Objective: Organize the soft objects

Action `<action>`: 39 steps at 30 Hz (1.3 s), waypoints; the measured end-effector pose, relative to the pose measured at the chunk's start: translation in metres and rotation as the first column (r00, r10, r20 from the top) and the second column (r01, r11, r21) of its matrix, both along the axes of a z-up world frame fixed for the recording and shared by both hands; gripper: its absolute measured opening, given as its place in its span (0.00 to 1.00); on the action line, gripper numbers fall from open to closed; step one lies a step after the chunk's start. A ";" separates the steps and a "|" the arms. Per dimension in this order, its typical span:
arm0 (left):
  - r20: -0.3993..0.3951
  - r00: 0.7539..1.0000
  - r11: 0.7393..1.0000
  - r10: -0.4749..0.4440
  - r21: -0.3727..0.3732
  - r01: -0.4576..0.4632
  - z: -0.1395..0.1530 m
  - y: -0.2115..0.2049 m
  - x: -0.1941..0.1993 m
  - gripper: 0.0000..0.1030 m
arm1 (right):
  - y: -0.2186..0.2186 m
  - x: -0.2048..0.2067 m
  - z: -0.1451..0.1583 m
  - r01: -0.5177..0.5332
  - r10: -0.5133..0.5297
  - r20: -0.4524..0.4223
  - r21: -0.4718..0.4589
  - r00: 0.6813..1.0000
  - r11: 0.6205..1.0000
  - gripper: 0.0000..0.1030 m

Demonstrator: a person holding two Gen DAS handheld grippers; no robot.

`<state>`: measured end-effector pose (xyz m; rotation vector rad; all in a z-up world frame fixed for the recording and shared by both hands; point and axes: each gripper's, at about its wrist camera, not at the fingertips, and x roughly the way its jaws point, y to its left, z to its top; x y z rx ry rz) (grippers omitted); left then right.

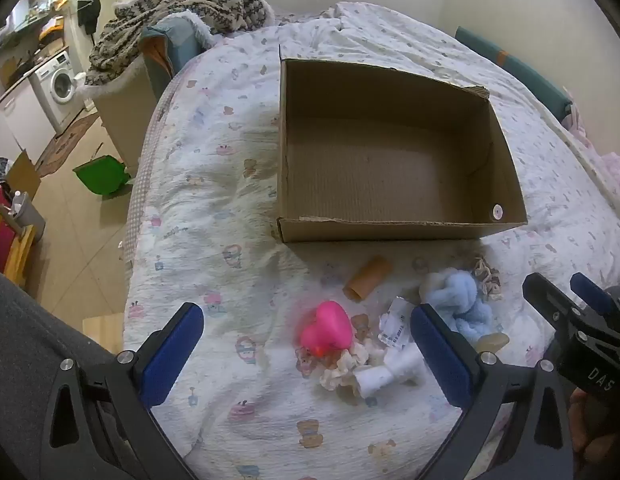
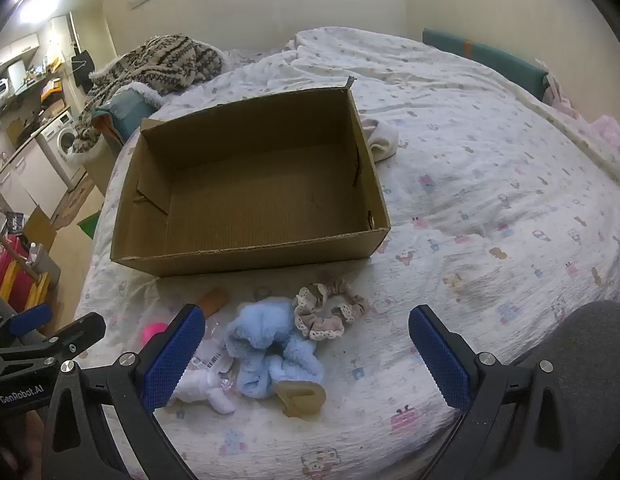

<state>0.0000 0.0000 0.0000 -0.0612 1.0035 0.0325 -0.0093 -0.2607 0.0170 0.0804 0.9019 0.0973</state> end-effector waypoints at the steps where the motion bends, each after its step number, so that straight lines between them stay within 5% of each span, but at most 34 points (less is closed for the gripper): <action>1: -0.005 1.000 1.000 0.000 0.003 0.000 0.000 0.000 0.000 1.00 | 0.000 0.000 0.000 0.000 0.000 0.001 0.000 1.000 1.000 1.00; 39: -0.002 1.000 1.000 -0.011 -0.010 0.011 0.001 -0.002 -0.003 1.00 | -0.001 0.000 0.000 0.003 -0.003 0.003 -0.003 1.000 1.000 1.00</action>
